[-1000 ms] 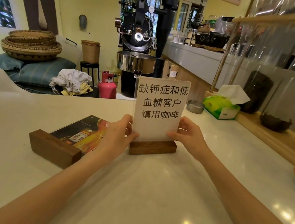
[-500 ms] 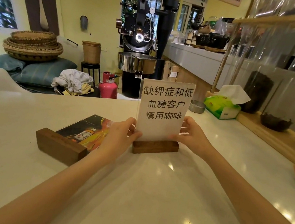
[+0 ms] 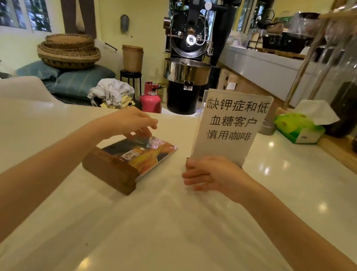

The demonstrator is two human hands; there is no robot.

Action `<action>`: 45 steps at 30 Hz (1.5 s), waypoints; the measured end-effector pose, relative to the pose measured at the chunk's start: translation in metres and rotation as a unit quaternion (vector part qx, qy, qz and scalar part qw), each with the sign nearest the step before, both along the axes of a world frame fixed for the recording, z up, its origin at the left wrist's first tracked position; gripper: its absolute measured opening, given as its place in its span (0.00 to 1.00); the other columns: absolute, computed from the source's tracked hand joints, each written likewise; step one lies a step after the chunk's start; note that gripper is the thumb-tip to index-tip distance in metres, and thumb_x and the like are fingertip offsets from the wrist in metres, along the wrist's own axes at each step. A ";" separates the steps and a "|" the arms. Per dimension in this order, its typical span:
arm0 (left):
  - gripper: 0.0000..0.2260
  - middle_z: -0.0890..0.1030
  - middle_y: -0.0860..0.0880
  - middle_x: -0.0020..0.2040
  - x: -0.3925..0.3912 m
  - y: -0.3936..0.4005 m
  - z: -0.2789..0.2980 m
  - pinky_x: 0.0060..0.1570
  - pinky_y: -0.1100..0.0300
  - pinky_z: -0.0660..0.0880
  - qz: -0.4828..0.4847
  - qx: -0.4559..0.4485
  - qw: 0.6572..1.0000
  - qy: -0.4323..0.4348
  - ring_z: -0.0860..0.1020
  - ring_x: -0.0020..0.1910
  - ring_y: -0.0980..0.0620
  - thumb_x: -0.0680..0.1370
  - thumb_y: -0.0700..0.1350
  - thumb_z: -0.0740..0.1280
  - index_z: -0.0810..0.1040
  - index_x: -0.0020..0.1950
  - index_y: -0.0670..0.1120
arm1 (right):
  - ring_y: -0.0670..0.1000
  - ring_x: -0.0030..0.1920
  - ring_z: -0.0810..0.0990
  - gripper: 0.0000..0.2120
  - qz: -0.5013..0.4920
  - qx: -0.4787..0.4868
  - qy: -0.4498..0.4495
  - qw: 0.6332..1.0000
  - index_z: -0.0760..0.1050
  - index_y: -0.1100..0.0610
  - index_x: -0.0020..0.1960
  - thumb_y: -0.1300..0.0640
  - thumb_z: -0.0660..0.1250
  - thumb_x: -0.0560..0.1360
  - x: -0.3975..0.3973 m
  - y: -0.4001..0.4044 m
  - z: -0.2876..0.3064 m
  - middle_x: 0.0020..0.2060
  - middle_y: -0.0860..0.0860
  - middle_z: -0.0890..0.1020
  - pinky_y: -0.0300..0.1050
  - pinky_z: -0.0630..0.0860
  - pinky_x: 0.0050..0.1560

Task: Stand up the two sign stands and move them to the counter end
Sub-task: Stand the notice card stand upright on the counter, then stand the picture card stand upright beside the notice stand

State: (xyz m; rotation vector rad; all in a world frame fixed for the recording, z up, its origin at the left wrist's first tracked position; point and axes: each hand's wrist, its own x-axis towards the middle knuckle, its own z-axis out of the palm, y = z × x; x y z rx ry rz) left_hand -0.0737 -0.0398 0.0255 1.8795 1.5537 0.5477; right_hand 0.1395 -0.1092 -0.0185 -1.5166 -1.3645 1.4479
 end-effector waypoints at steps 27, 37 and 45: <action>0.17 0.79 0.43 0.52 -0.065 0.010 -0.047 0.41 0.61 0.70 0.144 -0.068 0.987 -0.017 0.73 0.48 0.49 0.71 0.44 0.71 0.77 0.59 0.41 | 0.50 0.37 0.82 0.18 -0.065 -0.075 0.124 0.987 0.72 0.65 0.57 0.67 0.69 0.69 -0.100 0.041 -0.032 0.52 0.58 0.81 0.41 0.81 0.28; 0.23 0.78 0.44 0.53 -0.053 0.010 -0.050 0.47 0.53 0.75 0.165 0.088 0.970 -0.155 0.76 0.52 0.46 0.71 0.44 0.71 0.72 0.65 0.47 | 0.55 0.47 0.82 0.15 -0.049 0.171 -0.003 0.984 0.66 0.57 0.50 0.62 0.70 0.70 -0.081 0.044 -0.017 0.49 0.57 0.80 0.49 0.82 0.39; 0.24 0.77 0.43 0.53 -0.044 0.002 -0.053 0.42 0.57 0.80 0.116 0.169 0.960 -0.191 0.79 0.49 0.44 0.72 0.41 0.69 0.69 0.66 0.48 | 0.50 0.46 0.81 0.13 -0.044 0.338 -0.053 0.938 0.65 0.49 0.51 0.59 0.67 0.73 -0.068 0.032 -0.025 0.46 0.51 0.81 0.31 0.78 0.37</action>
